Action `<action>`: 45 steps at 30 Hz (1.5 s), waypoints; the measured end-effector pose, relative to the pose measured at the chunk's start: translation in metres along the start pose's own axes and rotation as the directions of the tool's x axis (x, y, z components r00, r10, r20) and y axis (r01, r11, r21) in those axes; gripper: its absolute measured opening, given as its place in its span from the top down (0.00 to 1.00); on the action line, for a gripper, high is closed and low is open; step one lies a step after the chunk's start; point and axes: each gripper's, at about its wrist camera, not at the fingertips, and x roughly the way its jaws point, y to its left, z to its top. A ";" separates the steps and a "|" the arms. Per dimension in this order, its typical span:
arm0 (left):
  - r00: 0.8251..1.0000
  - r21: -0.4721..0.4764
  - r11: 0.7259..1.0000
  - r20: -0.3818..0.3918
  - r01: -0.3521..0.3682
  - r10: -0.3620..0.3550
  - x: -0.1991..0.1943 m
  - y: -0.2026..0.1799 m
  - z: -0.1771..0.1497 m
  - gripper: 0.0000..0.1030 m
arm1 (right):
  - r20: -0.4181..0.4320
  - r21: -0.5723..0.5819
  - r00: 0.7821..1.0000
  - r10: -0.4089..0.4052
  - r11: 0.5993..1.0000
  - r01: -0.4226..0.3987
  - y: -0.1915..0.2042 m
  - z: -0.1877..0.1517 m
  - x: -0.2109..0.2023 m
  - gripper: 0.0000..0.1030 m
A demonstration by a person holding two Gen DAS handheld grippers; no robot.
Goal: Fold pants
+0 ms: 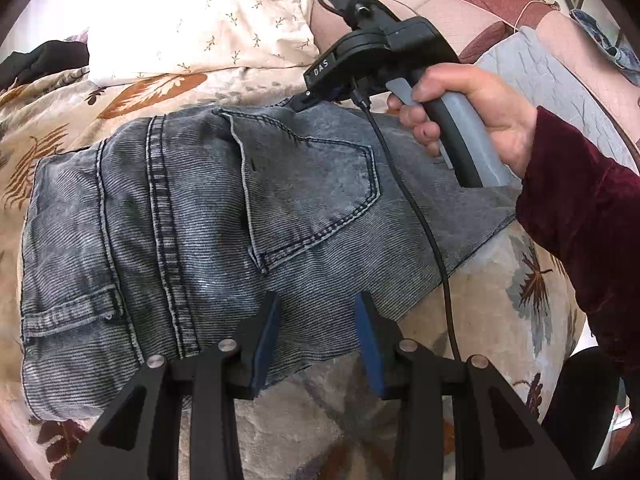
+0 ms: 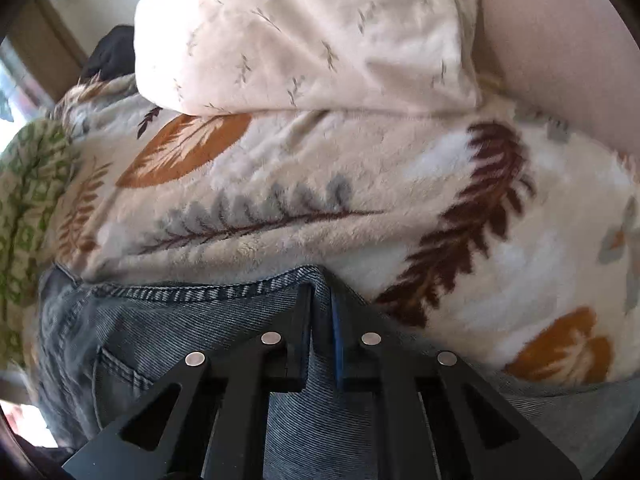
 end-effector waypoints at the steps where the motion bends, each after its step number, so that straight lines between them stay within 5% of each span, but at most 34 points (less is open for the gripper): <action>1: 1.000 0.002 1.000 -0.002 -0.003 0.003 0.001 0.000 0.000 0.60 | 0.003 0.006 1.000 0.004 1.000 -0.004 -0.001 0.000 -0.001 0.93; 3: 1.000 0.002 1.000 -0.005 -0.009 0.009 0.003 -0.002 0.001 0.60 | 0.005 0.033 1.000 0.014 0.999 -0.014 -0.004 -0.001 -0.003 0.92; 5: 1.000 0.002 1.000 -0.005 -0.006 0.006 0.002 -0.002 0.003 0.60 | 0.025 0.067 0.999 0.032 0.997 -0.033 -0.009 -0.005 -0.016 0.80; 9: 0.999 -0.001 1.000 0.043 -0.021 0.021 -0.011 -0.001 0.006 0.58 | 0.151 0.086 0.986 0.070 0.993 -0.084 -0.016 -0.022 -0.069 0.70; 14: 0.976 -0.049 0.996 0.203 -0.073 0.081 -0.058 0.016 0.011 0.27 | 0.248 0.141 0.968 0.033 0.988 -0.070 -0.048 -0.075 -0.143 0.48; 16: 0.964 -0.104 0.989 0.233 -0.104 0.126 -0.070 0.030 0.011 0.26 | 0.290 0.190 0.957 0.018 0.979 -0.076 -0.068 -0.098 -0.169 0.48; 21: 0.951 -0.239 0.948 0.173 -0.212 0.256 -0.068 0.066 0.005 0.26 | 0.392 0.400 0.918 -0.064 0.910 -0.107 -0.142 -0.167 -0.218 0.46; 26: 0.941 -0.260 0.917 0.072 -0.303 0.332 -0.046 0.077 -0.001 0.27 | 0.442 0.580 0.893 -0.084 0.786 -0.213 -0.209 -0.227 -0.228 0.44; 30: 0.930 -0.222 0.907 -0.005 -0.358 0.367 -0.021 0.076 -0.002 0.27 | 0.424 0.640 0.902 -0.082 0.732 -0.234 -0.234 -0.239 -0.206 0.44; 34: 0.926 -0.205 0.904 -0.040 -0.376 0.376 -0.015 0.076 -0.005 0.27 | 0.289 0.665 0.950 -0.120 0.739 -0.108 -0.242 -0.238 -0.179 0.44; 37: 0.923 -0.197 0.902 -0.063 -0.383 0.378 -0.012 0.077 -0.006 0.26 | 0.185 0.636 0.970 -0.157 0.772 0.004 -0.241 -0.239 -0.166 0.54; 41: 0.919 -0.188 0.900 -0.076 -0.393 0.386 -0.006 0.077 -0.007 0.24 | 0.097 0.543 0.962 -0.257 0.823 0.165 -0.221 -0.233 -0.155 0.55; 45: 0.917 -0.187 0.898 -0.076 -0.399 0.392 -0.004 0.079 -0.009 0.21 | 0.038 0.455 0.929 -0.369 0.834 0.312 -0.204 -0.231 -0.141 0.55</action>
